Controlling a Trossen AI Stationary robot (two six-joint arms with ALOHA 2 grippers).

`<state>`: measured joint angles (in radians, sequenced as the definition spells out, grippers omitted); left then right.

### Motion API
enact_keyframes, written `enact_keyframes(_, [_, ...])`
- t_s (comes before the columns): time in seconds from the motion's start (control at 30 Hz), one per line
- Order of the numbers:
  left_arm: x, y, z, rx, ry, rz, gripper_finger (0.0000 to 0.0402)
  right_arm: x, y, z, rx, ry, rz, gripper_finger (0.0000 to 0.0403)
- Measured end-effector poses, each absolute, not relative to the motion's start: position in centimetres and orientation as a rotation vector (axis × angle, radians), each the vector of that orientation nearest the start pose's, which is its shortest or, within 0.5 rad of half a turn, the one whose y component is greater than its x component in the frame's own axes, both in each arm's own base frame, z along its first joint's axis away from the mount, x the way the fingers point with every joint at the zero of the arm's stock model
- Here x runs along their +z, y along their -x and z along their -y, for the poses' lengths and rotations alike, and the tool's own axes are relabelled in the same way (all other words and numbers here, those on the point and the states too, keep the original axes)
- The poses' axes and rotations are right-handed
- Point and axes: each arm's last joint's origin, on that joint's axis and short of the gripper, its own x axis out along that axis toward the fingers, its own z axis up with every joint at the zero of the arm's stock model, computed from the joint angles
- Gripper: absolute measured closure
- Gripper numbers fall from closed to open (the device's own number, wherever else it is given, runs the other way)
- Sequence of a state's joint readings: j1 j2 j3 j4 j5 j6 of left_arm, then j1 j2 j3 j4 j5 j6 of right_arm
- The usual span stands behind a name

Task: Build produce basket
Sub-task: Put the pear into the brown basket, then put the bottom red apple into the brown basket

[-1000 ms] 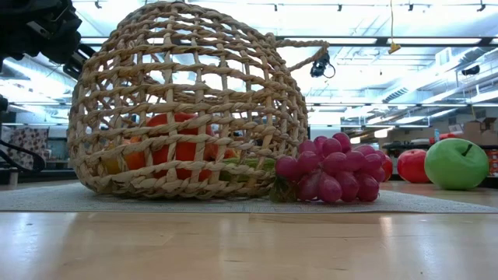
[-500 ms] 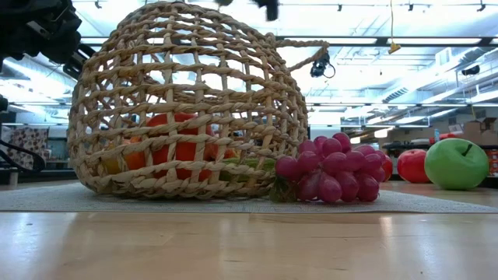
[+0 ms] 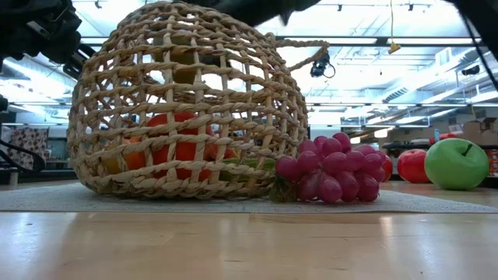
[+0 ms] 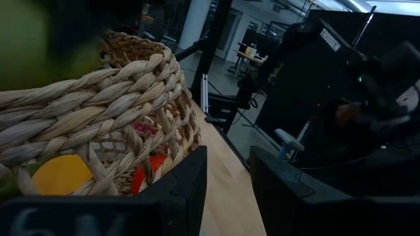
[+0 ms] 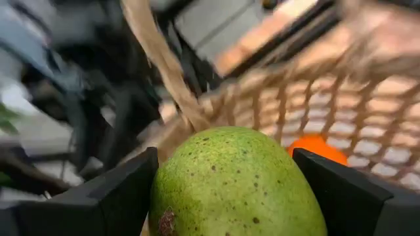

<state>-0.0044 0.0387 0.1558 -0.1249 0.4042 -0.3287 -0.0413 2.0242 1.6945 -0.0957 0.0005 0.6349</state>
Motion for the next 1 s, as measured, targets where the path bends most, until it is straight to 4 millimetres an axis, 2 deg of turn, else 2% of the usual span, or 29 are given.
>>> enact_keyframes(0.13, [20.1, -8.7, 1.2, -0.403, 0.326, -0.076, 0.028, 24.1, -48.9, 2.5, -0.153, -0.541, -0.521, 0.0049])
enact_keyframes(0.23, [20.1, -8.7, 1.2, -0.403, 0.326, -0.075, 0.028, 22.3, -49.6, 3.0, -0.143, -0.44, -0.539, 0.0049])
enact_keyframes(0.33, [20.1, -8.7, 1.2, -0.403, 0.326, -0.075, 0.028, 21.2, -50.0, 3.2, -0.155, -0.424, -0.55, 0.0049])
enact_keyframes(0.87, [20.1, -8.7, 1.2, -0.403, 0.326, -0.075, 0.028, 20.7, -49.5, 3.0, -0.12, -0.419, -0.634, 0.0049])
enact_keyframes(1.0, [20.1, -8.7, 1.2, -0.403, 0.326, -0.075, 0.028, 22.0, -49.1, 2.9, -0.086, -0.381, -0.625, 0.0049])
